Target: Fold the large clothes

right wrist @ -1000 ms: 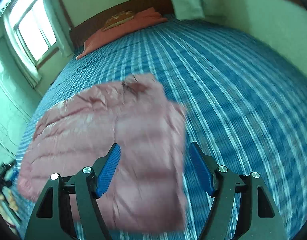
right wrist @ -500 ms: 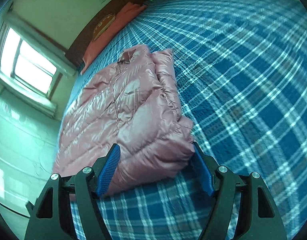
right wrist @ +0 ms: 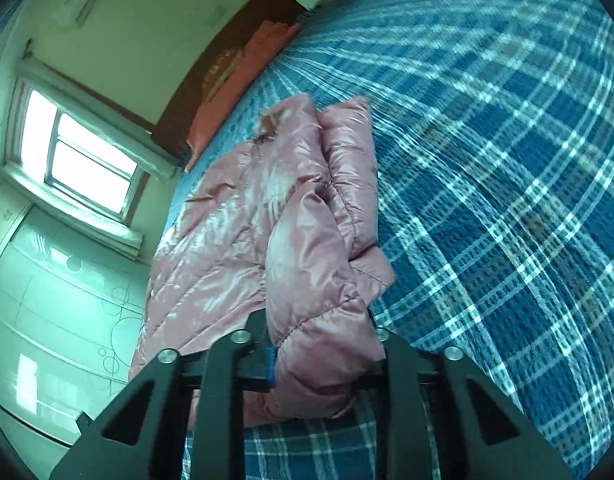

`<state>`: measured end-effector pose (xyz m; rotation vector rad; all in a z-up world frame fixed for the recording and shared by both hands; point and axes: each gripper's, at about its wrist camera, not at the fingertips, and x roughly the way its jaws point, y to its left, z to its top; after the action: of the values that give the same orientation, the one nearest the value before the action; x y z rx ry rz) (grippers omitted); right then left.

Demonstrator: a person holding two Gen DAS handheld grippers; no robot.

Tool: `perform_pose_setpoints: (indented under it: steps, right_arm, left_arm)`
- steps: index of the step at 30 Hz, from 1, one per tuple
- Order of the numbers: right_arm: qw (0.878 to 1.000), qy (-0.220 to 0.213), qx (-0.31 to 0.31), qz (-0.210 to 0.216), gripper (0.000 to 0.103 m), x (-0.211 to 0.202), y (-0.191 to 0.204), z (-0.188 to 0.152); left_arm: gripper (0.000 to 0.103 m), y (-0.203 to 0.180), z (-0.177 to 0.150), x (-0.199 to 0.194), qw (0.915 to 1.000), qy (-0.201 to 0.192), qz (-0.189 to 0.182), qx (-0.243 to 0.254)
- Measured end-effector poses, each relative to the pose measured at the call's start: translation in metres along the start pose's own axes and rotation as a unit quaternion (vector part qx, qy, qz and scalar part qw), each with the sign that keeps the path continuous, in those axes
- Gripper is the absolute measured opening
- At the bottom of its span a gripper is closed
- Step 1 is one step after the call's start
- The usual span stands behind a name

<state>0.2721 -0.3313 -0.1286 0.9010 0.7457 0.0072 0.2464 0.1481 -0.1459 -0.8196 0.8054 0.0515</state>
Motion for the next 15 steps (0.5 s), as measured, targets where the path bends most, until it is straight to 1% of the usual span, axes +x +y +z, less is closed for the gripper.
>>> perform_pose_setpoints:
  steps: [4,8,15]
  right_arm:
    - [1.0,0.001,-0.004,0.007,0.019,-0.019,0.002,-0.01]
    - [1.0,0.009,-0.001,0.01,0.019,-0.044,-0.004,-0.029]
    - [0.999,0.024,0.014,0.014,0.019,-0.082,-0.021,-0.059]
  left_arm:
    - [0.011,0.0,-0.004,-0.017,1.0,0.0,-0.002,0.008]
    - [0.011,0.008,-0.017,-0.04,0.9999,0.005,0.0,0.014]
    - [0.011,0.028,-0.04,-0.076,0.9998,0.018,0.008,0.009]
